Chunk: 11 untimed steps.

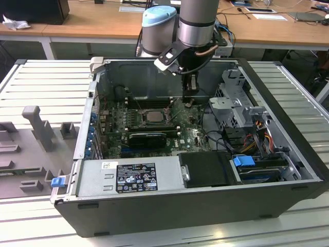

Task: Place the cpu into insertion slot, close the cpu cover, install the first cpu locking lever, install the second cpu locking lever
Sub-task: 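Close the cpu cover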

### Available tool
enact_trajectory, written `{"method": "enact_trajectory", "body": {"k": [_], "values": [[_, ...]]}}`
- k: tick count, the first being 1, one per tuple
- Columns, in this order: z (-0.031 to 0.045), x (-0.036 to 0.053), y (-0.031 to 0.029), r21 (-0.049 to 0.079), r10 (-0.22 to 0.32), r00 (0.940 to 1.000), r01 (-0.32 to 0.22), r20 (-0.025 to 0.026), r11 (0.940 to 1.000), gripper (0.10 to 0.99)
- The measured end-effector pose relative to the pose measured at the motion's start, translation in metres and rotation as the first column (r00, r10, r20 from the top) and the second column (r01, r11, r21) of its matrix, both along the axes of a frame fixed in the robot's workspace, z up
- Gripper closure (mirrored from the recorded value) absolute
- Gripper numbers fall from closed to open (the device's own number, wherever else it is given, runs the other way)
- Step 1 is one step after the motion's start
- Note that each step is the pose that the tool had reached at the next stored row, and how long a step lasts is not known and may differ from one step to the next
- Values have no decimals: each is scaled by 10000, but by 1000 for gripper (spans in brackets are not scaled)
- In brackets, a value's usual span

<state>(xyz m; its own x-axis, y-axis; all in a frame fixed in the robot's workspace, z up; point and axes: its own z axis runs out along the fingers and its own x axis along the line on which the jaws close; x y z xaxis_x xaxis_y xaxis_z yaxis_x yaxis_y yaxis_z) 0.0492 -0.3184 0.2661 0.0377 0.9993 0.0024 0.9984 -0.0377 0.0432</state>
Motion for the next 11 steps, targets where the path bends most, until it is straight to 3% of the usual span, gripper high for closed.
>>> {"method": "enact_trajectory", "body": {"k": [6,9,11], "values": [[-5,89,0,1,-1,10000,1,-2,10000,980],[-95,96,0,0,0,10000,0,-2,10000,980],[-117,65,0,0,0,10000,0,-2,10000,980]]}}
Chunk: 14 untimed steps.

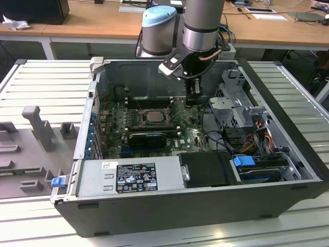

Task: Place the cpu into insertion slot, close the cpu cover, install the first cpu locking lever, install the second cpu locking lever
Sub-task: 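Close the cpu cover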

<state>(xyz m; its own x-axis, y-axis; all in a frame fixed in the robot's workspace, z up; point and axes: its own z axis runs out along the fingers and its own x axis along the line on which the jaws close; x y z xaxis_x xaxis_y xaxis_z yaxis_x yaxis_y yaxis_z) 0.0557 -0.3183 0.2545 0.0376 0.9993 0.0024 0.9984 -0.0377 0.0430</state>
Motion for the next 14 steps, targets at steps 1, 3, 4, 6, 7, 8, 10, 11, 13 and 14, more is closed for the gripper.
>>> {"method": "enact_trajectory", "body": {"k": [1,3,4,6,7,8,10,11,13,14], "values": [[-3,-35,0,1,1,10000,-1,1,10000,980],[-4,-85,-1,14,-2,10000,2,-5,10000,980],[-3,-89,0,16,1,10000,-1,-35,10000,980],[-3,-91,0,17,1,10000,-1,-60,10000,980],[-1,-98,0,14,3,10000,-3,-63,10000,980],[-2,-112,-1,16,3,10000,-3,-62,10000,980],[-3,-130,0,15,4,10000,-4,-62,10000,980],[-3,-139,0,16,3,10000,-3,-62,10000,980],[-4,-153,0,16,3,10000,-3,-62,10000,980],[-4,-154,0,16,4,10000,-3,-62,10000,980]]}}
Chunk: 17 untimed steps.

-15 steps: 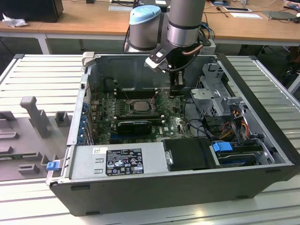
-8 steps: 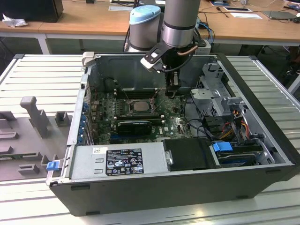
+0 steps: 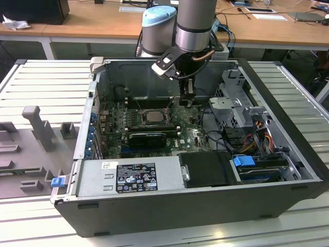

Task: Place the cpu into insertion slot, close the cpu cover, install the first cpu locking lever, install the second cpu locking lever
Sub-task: 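Close the cpu cover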

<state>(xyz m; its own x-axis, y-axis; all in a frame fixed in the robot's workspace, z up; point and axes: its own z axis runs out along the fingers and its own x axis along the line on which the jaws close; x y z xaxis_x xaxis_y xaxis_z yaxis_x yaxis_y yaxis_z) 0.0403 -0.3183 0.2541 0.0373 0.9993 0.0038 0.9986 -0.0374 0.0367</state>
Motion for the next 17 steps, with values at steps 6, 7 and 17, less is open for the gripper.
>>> {"method": "enact_trajectory", "body": {"k": [6,7,17], "values": [[0,-84,0,-1,1,10000,-1,1,10000,980],[0,-113,0,0,0,10000,0,0,10000,980],[-69,-466,0,0,2,10000,-2,1,10000,980]]}}
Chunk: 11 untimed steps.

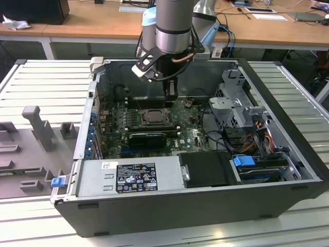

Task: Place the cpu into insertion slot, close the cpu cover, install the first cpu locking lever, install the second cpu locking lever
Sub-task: 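Close the cpu cover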

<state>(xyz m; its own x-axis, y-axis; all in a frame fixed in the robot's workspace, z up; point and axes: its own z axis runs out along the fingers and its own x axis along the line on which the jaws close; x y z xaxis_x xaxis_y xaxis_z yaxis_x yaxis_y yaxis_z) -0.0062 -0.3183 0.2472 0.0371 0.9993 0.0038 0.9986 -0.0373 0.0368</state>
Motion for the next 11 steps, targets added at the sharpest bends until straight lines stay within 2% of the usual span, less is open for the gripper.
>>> {"method": "enact_trajectory", "body": {"k": [6,8,11], "values": [[-143,-137,1,1,42,10000,-42,0,10000,980],[-199,-164,0,5,297,9996,-297,-1,9996,980],[-232,-175,0,6,694,9976,-694,-2,9976,980]]}}
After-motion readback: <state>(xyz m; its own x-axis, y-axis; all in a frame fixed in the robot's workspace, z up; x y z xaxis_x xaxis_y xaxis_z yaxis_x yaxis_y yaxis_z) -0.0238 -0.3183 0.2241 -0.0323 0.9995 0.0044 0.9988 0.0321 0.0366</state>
